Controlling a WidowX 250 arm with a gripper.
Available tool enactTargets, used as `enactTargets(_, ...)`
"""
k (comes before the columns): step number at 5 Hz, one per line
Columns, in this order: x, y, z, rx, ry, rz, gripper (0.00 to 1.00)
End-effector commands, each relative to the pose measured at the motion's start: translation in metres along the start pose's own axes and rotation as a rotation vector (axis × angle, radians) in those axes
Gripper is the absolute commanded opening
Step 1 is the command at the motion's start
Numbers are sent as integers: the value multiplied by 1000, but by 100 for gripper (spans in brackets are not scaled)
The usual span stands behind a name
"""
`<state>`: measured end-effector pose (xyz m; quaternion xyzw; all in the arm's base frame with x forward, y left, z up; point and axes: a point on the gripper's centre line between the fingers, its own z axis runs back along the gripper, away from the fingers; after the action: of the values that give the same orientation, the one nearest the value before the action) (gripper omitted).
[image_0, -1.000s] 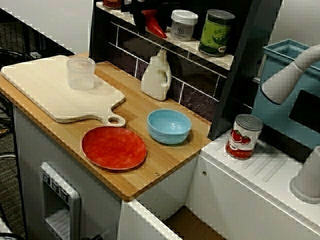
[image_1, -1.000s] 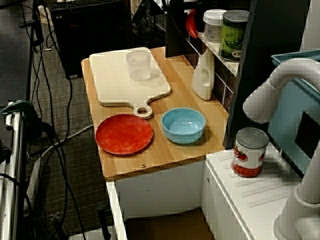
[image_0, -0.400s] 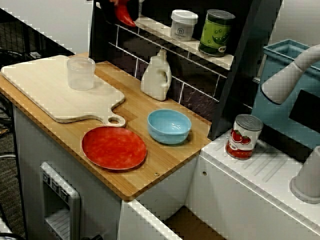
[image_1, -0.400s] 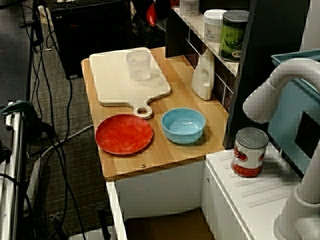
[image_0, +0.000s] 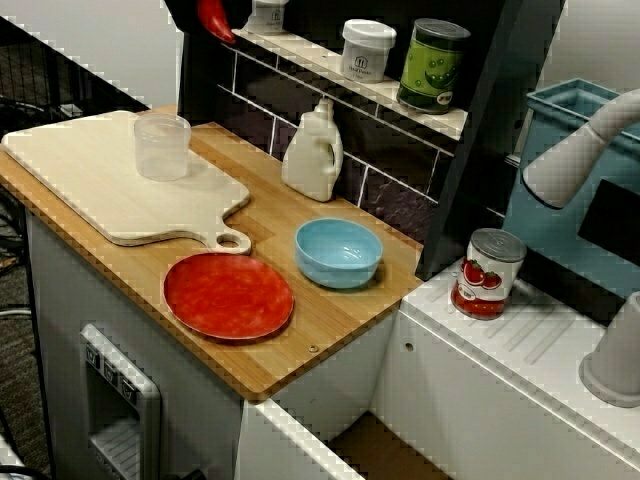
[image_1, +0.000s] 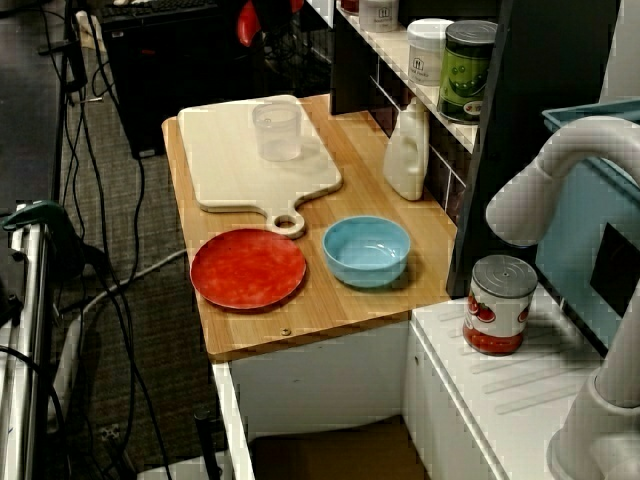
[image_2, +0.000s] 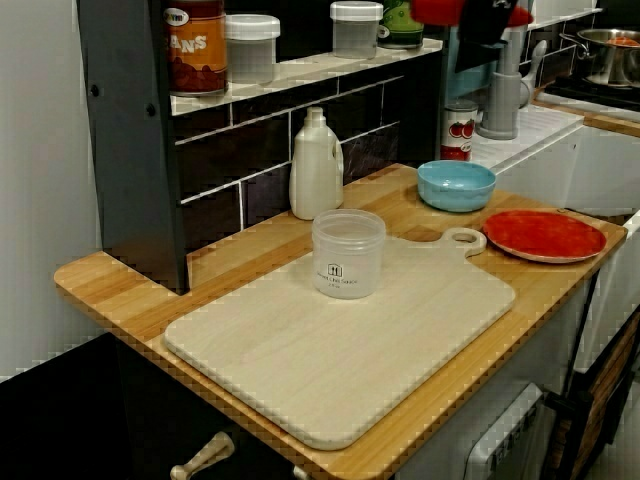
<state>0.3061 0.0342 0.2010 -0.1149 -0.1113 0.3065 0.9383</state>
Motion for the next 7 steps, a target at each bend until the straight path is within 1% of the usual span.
enactTargets(1, -42, -8, 8, 18, -31, -199, 0)
enactTargets(2, -60, -15, 3, 48, -29, -289, 0)
enactTargets(3, -79, -25, -7, 91, -12, -387, 0)
enactTargets(4, -93, -33, -21, 148, 4, -451, 0)
enactTargets(5, -100, -40, -37, 183, 24, -483, 0)
enactTargets(6, -100, -40, -50, 211, 44, -491, 0)
enactTargets(7, -98, -41, -59, 230, 58, -497, 0)
